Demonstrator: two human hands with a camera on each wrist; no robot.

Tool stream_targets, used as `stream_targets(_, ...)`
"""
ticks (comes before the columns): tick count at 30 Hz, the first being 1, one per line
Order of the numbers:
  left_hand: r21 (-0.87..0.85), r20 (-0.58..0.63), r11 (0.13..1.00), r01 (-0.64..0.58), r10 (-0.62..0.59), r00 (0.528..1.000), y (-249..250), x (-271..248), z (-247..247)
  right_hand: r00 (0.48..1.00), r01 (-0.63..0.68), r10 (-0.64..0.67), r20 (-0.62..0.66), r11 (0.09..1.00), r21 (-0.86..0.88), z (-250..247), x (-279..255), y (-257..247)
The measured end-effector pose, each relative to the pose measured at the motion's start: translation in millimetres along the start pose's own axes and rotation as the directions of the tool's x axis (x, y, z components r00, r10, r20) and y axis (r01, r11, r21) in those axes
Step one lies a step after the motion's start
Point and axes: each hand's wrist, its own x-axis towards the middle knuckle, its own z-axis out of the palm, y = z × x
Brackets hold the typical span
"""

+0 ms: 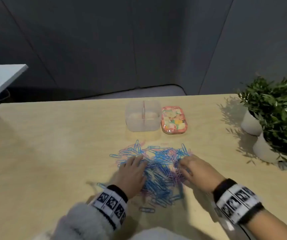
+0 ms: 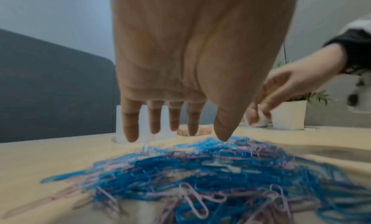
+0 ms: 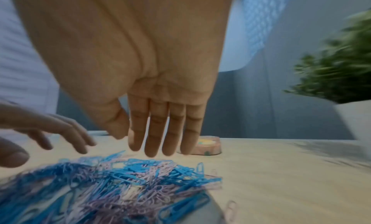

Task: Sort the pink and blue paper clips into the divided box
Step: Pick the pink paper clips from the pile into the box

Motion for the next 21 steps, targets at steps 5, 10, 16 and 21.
stream_targets(5, 0.016, 0.240, 0.997, 0.074, -0.076, 0.968, 7, 5, 19, 0.999, -0.022, 0.019, -0.046, 0.997, -0.080, 15, 56, 4)
stream_targets(10, 0.074, 0.151, 0.994, 0.082, -0.092, 0.984, 3, -4, 20, 0.983, -0.120, 0.131, -0.130, 0.989, 0.084, 14, 50, 39)
stream_targets(16, 0.020, 0.023, 0.944, -0.329, 0.329, 0.944, 47, 24, 23, 0.972, -0.088, 0.128, -0.195, 0.976, 0.200, 31, 16, 47)
stream_targets(21, 0.026, 0.150, 0.910, -0.414, 0.406, 0.902, 46, 19, 31, 0.965, -0.136, 0.174, -0.198, 0.972, 0.191, 47, -9, 62)
